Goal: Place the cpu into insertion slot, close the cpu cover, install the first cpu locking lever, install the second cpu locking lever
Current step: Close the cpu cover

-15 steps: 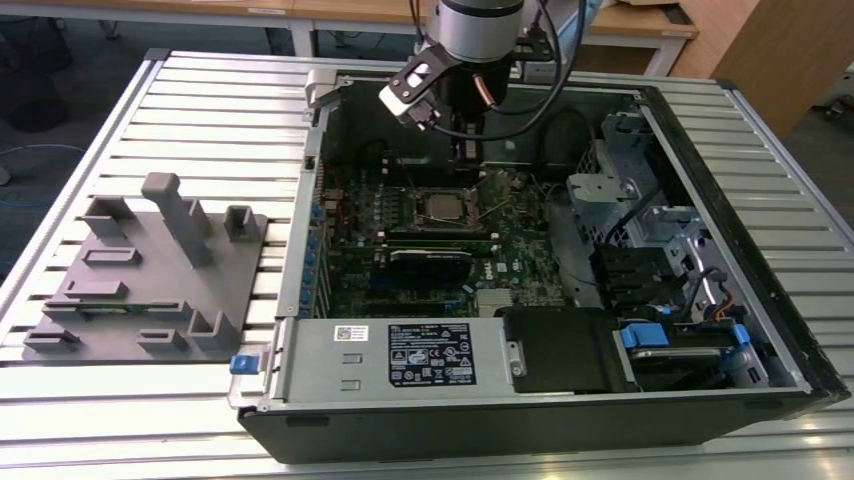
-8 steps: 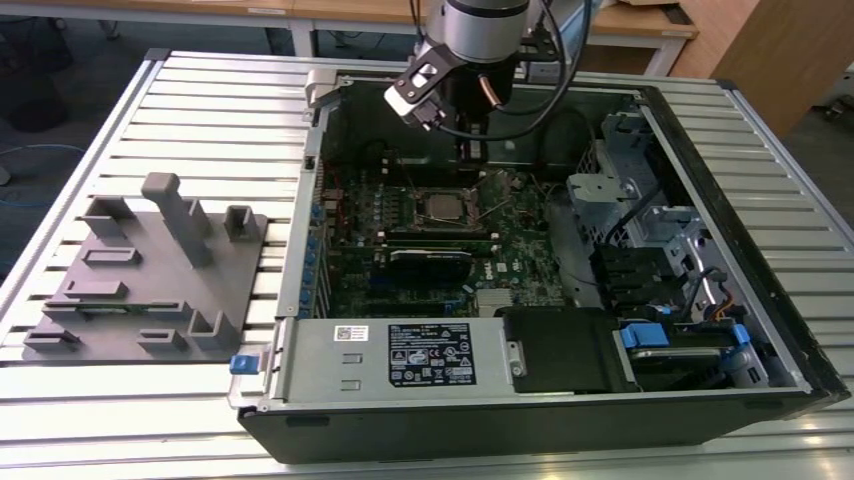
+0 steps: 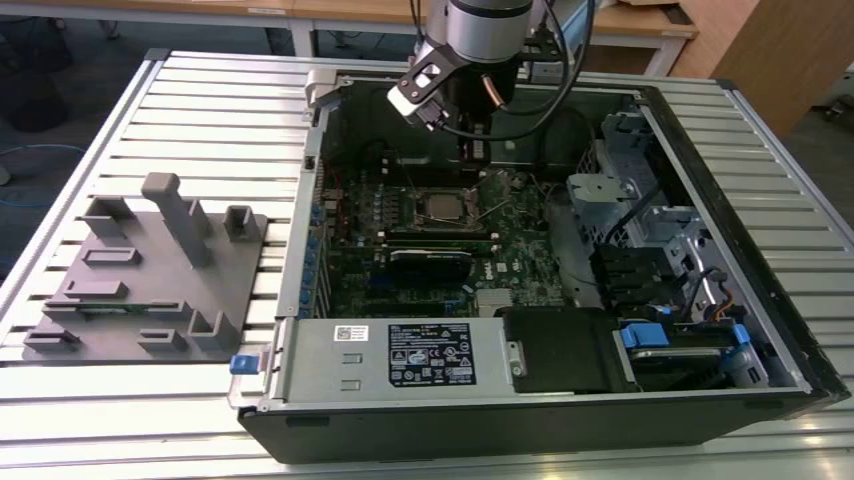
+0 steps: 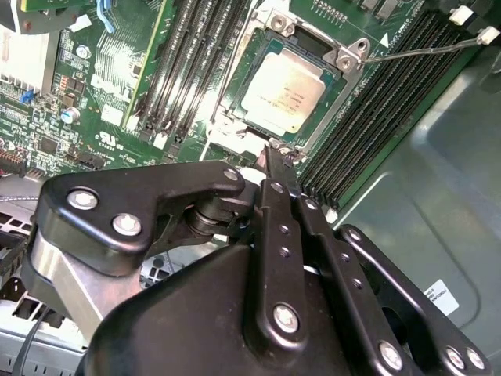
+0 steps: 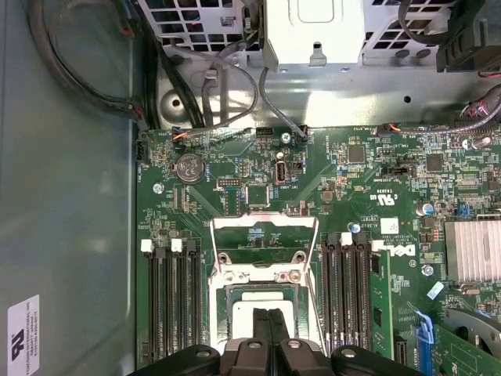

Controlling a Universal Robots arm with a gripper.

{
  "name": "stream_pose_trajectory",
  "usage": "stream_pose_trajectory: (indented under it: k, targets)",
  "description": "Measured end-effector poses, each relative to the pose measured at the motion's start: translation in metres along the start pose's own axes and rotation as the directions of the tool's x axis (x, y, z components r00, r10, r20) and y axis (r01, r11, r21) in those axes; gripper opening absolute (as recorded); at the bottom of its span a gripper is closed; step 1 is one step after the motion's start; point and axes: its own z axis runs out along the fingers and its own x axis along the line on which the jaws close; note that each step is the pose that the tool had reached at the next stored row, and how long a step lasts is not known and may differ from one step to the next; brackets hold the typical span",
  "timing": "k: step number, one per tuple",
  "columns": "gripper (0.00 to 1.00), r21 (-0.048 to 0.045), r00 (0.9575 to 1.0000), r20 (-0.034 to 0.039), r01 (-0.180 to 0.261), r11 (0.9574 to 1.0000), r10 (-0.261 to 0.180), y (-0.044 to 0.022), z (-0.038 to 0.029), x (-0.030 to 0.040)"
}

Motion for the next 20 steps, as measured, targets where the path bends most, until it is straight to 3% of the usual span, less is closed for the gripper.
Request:
stream_pose_trajectory:
  k: [11, 20]
  targets:
    - [0.1, 0.0, 1.0, 0.0, 0.0, 1.0, 0.0, 0.0011, -0.0014, 0.0]
    - [0.1, -0.0001, 1.0, -0.0001, 0.0, 1.0, 0.0, 0.0106, -0.0007, 0.0004]
